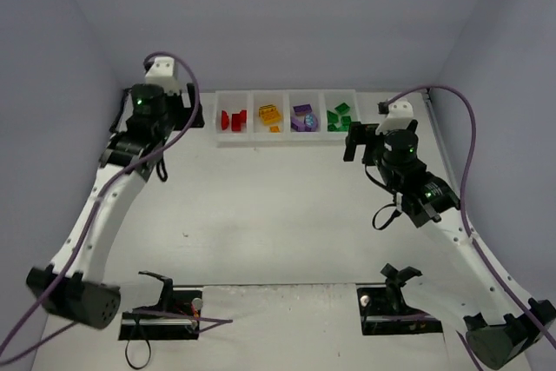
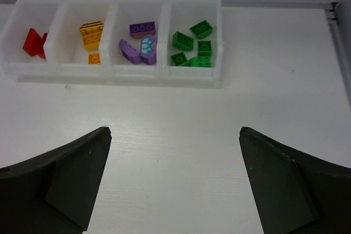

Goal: Sort the legos into containers by color

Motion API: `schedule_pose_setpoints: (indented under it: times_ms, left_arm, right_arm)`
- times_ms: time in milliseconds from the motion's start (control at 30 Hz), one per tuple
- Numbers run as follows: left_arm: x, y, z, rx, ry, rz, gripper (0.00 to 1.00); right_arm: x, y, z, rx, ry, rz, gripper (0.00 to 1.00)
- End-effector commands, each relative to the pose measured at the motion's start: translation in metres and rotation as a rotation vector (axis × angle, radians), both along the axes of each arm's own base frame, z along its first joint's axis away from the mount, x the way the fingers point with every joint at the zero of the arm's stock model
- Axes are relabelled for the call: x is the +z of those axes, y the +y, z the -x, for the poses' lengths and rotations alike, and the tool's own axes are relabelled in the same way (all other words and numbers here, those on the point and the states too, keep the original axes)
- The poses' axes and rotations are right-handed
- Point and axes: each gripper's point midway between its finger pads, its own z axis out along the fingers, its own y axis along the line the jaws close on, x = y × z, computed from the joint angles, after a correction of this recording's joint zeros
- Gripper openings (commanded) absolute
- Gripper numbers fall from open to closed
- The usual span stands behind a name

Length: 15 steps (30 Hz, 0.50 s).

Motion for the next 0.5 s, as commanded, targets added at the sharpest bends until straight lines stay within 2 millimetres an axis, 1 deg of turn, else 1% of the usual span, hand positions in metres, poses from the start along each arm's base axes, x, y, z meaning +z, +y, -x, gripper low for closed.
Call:
schedule_pose_setpoints:
  times_ms: [0,33,67,100,133,167,200,233,267,333,367,467]
  left_arm:
    - [-0.010,0.027,0.056,0.082,0.046,0.015,0.83]
    - [-0.016,0.032,0.069,0.096,0.064,0.014,0.83]
    - [-0.007,0.037,0.087,0.103,0.033,0.025,0.83]
    - [-0.022,0.042,0.099,0.117,0.071,0.021,0.83]
    - [-0.023,0.046,0.108,0.131,0.069,0.024,0.83]
    - [-0.014,0.052,0.123,0.146,0.032,0.039,0.83]
    - [-0.014,0.054,0.131,0.154,0.030,0.048,0.83]
    - [-0.020,0.058,0.140,0.163,0.043,0.043,0.83]
    - [-0.014,0.062,0.151,0.169,0.012,0.054,0.83]
    - [-0.023,0.070,0.162,0.202,0.014,0.046,0.83]
    - [-0.020,0.075,0.170,0.219,-0.010,0.049,0.83]
    - [-0.026,0.082,0.182,0.248,-0.020,0.061,0.83]
  right_arm:
    - [0.039,-0.029,0.002,-0.110,-0.090,0.045,1.00]
    - [0.040,-0.030,0.003,-0.108,-0.094,0.058,1.00]
    - [0.045,-0.035,0.007,-0.124,-0.112,0.053,1.00]
    - [0.043,-0.037,0.010,-0.128,-0.111,0.055,1.00]
    - [0.043,-0.038,0.012,-0.124,-0.115,0.056,1.00]
    - [0.047,-0.039,0.017,-0.117,-0.131,0.044,1.00]
    - [0.049,-0.040,0.019,-0.118,-0.138,0.036,1.00]
    - [0.050,-0.040,0.022,-0.118,-0.144,0.027,1.00]
    - [0.054,-0.042,0.026,-0.123,-0.158,0.007,1.00]
    - [0.056,-0.047,0.029,-0.148,-0.168,-0.009,1.00]
    - [0.060,-0.046,0.031,-0.141,-0.179,-0.021,1.00]
    - [0.061,-0.046,0.034,-0.128,-0.186,-0.024,1.00]
